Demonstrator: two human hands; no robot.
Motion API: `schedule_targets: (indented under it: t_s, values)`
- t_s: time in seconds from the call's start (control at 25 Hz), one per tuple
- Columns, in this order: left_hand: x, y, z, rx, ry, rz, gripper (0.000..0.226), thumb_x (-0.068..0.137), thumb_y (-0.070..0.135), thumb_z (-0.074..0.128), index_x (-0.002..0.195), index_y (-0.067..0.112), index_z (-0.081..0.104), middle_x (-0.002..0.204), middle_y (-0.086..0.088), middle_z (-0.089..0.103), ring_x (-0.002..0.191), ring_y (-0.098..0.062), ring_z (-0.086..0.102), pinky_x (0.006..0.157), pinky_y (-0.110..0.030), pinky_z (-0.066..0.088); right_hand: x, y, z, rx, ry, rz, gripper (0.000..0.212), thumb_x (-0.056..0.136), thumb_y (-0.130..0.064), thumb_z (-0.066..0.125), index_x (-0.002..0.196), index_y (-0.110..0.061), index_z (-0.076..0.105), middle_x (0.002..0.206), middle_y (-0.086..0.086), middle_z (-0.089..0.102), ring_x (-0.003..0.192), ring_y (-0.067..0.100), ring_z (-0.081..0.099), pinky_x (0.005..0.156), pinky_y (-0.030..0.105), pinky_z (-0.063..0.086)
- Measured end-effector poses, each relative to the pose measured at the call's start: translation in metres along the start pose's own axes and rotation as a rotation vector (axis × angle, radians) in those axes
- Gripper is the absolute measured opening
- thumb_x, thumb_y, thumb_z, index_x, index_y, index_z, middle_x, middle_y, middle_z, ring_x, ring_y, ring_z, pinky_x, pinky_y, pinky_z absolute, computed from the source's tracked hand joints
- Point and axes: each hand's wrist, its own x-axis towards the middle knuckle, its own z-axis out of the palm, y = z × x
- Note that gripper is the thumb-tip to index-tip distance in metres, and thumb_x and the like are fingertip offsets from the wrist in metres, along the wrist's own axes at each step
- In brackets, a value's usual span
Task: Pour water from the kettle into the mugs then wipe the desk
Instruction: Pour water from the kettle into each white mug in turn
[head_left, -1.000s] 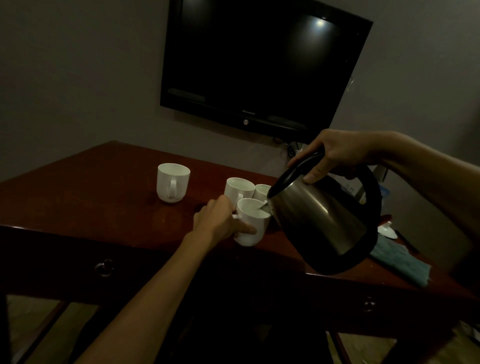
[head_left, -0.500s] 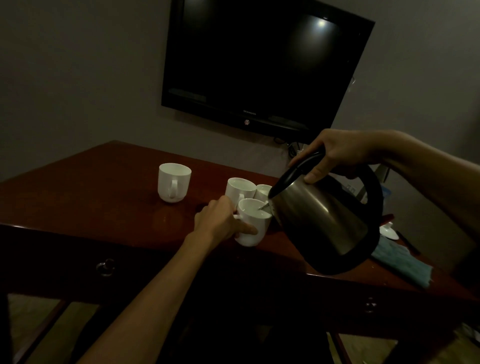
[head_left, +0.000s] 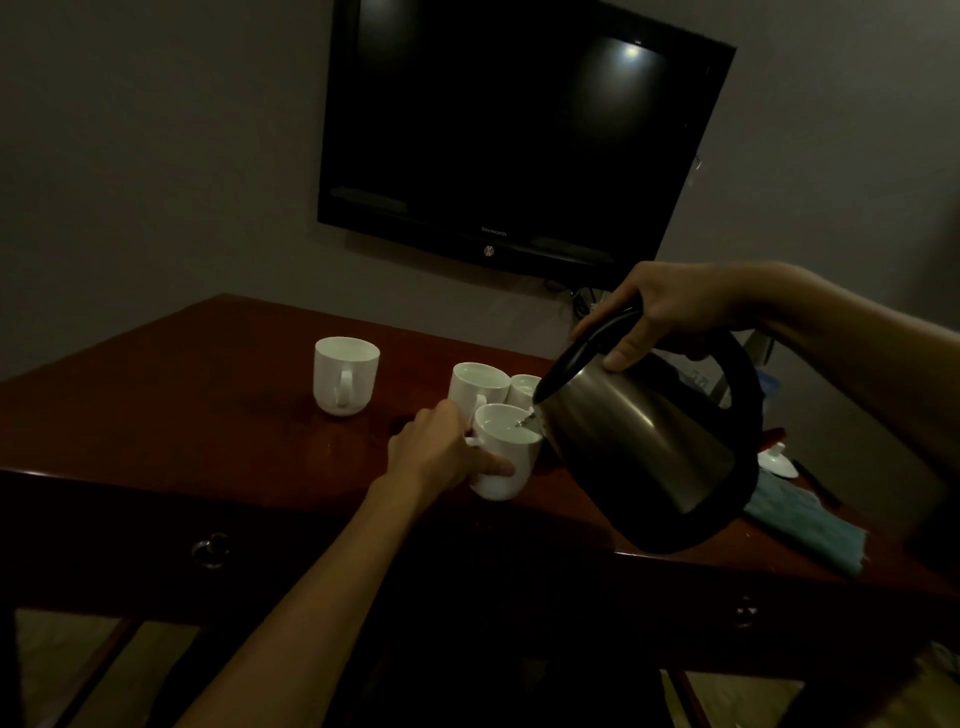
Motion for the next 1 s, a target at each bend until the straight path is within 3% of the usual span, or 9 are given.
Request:
schedule_targets:
  t_s: [0.16, 0.48, 0.72, 1.0]
  values:
    - [0.0015, -0.0029, 0.0007, 0.004, 0.011, -0.015, 0.070, 0.056, 0.061, 0.087, 0.104, 0.020, 0.057, 0.101, 0.002, 0.067, 0.094, -0.018, 0.065, 0.085, -0.046, 0.055, 0.0013, -0.0006, -0.0008, -0.006, 0.001, 0.000, 0.046, 0.079, -0.023, 0.078, 0.123, -0.031, 0.067, 0.055, 0.000, 0.056, 0.040, 0.011, 0.042, 0.040, 0.025, 0.040]
    - [0.0031, -0.0021, 0.0008, 0.000, -0.003, -0.021, 0.070, 0.057, 0.059, 0.087, 0.106, 0.019, 0.059, 0.102, 0.003, 0.069, 0.094, -0.017, 0.066, 0.085, -0.044, 0.055, 0.0036, -0.0026, -0.0009, -0.005, -0.012, 0.006, 0.055, 0.068, -0.036, 0.079, 0.121, -0.035, 0.068, 0.079, 0.018, 0.061, 0.046, 0.015, 0.046, 0.042, 0.026, 0.042]
    - [-0.0002, 0.0020, 0.0009, 0.003, 0.015, -0.007, 0.067, 0.065, 0.051, 0.087, 0.110, 0.017, 0.051, 0.103, 0.005, 0.061, 0.093, -0.015, 0.059, 0.078, -0.035, 0.050, 0.0032, -0.0024, -0.0015, -0.012, 0.002, 0.020, 0.048, 0.076, -0.026, 0.078, 0.123, -0.031, 0.067, 0.060, 0.003, 0.058, 0.040, 0.010, 0.043, 0.039, 0.023, 0.040]
    - [-0.0007, 0.0013, -0.0001, 0.001, 0.023, -0.005, 0.071, 0.063, 0.053, 0.088, 0.112, 0.017, 0.051, 0.112, 0.001, 0.063, 0.101, -0.018, 0.061, 0.090, -0.043, 0.052, 0.0060, -0.0016, -0.0029, -0.029, 0.001, 0.017, 0.050, 0.076, -0.028, 0.078, 0.125, -0.031, 0.066, 0.078, 0.020, 0.062, 0.043, 0.010, 0.047, 0.040, 0.022, 0.042]
